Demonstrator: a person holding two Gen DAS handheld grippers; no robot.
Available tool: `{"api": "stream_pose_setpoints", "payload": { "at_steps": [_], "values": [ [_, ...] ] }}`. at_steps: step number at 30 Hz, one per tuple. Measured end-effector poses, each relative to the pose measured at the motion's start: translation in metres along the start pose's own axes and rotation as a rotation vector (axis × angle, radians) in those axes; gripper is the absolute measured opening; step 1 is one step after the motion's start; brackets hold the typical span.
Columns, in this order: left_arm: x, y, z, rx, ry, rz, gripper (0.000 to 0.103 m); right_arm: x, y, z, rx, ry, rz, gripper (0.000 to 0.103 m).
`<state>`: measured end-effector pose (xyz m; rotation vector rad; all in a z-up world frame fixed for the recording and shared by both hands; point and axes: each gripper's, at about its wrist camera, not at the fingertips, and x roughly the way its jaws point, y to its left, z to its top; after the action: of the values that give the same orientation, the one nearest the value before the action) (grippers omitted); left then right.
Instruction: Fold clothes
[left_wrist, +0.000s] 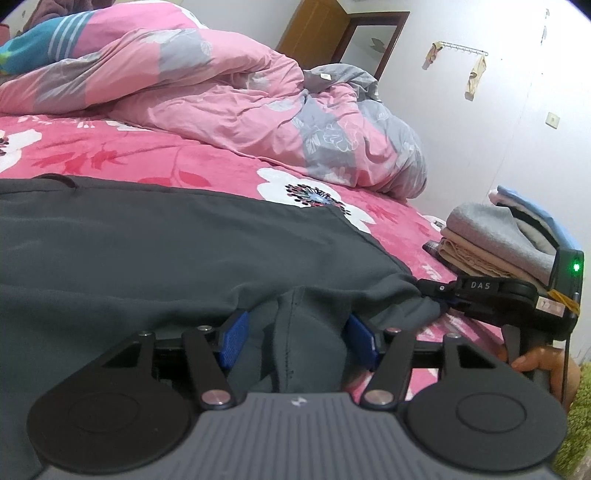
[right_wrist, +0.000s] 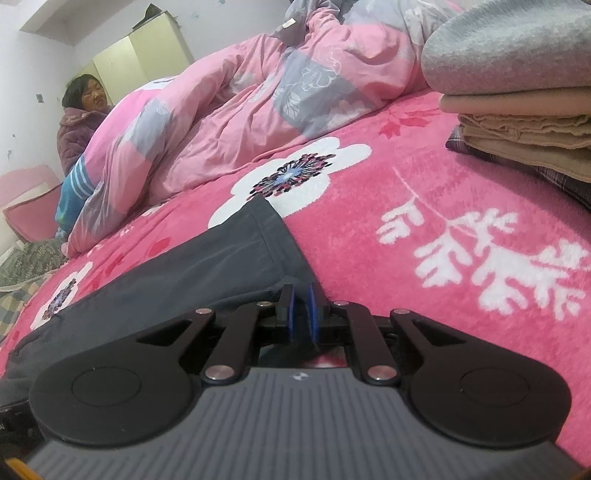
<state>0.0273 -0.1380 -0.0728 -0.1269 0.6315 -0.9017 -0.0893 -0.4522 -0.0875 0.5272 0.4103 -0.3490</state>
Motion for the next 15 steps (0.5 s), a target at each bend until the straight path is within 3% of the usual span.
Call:
{"api": "stream_pose_setpoints", "payload": {
  "at_steps": [15],
  "values": [
    [-0.0007, 0.0002, -0.0008, 0.000, 0.000, 0.001, 0.061, -0.0007, -0.0003, -0.0002, 0.000, -0.002, 0.002, 0.007]
  ]
}}
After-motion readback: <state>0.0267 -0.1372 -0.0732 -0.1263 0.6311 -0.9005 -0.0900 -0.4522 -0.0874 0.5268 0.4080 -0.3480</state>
